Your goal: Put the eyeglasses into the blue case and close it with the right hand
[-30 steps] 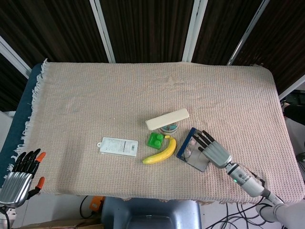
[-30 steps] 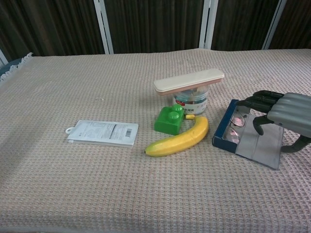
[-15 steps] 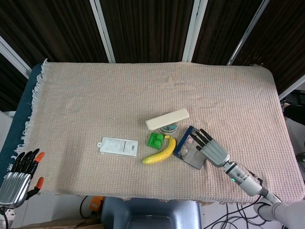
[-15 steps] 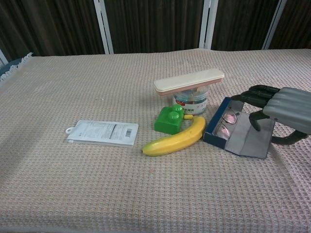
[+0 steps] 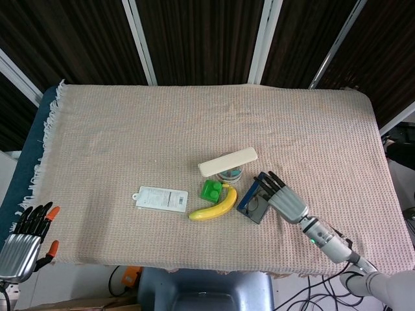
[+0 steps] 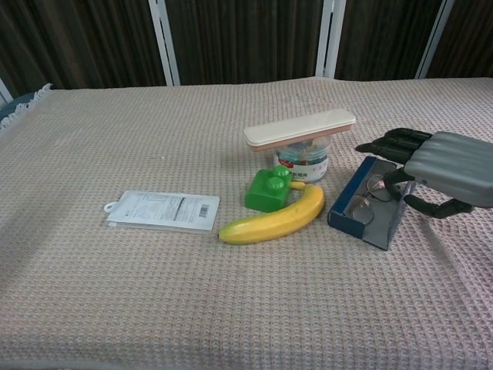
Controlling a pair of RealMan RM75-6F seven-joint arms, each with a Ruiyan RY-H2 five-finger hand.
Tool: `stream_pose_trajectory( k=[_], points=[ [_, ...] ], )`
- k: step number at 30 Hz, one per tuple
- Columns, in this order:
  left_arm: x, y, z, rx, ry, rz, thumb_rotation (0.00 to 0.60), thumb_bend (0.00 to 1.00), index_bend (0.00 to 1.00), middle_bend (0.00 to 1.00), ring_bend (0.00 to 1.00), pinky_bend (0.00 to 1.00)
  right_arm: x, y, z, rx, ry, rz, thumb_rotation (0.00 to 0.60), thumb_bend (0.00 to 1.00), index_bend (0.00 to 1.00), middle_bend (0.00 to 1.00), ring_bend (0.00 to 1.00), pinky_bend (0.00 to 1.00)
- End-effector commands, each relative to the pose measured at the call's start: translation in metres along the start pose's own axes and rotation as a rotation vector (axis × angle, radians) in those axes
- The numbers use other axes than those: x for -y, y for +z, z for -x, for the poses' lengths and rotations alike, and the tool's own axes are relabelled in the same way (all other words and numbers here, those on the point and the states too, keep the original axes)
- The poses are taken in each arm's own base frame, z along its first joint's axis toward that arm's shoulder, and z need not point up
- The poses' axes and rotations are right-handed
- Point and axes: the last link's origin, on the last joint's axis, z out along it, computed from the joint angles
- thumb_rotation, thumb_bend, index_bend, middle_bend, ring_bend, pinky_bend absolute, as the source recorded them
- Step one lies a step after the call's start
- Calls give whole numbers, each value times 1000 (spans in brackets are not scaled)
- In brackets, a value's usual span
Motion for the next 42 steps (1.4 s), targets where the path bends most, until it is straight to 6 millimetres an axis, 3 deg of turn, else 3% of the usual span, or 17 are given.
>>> stream_pose_trajectory(
  k=[1,8,12,15,26,36,42],
  points=[
    [1,0,0,-2,-2,-3,600,424,0,0,0,20,1,0,0,-1,0,-1,600,650,643,75,0,0],
    [1,-1,-1,-4,-4,-1,600,426,0,0,0,20,0,-4,1,-3,8,12,600,639,666,83,0,0],
    [1,-1,-1,-1,-3,0,600,424,0,0,0,21,-1,-8,3,5,8,23,600,501,674,83,0,3],
    [0,-1,0,3,-1,3,600,424,0,0,0,21,-1,-7,2,-2,9,29,600,478,687,84,0,12],
    [0,0,0,2,-2,7,600,423,0,0,0,21,1,-7,1,-15,4,20,600,477,746,104,0,27],
    [0,-1,0,2,-4,13,600,424,0,0,0,21,1,-8,-2,-26,-11,11,600,586,747,105,0,27],
    [0,-2,-1,-2,-7,15,600,424,0,0,0,20,0,-22,-5,-14,-5,-2,600,600,746,105,0,27]
  ],
)
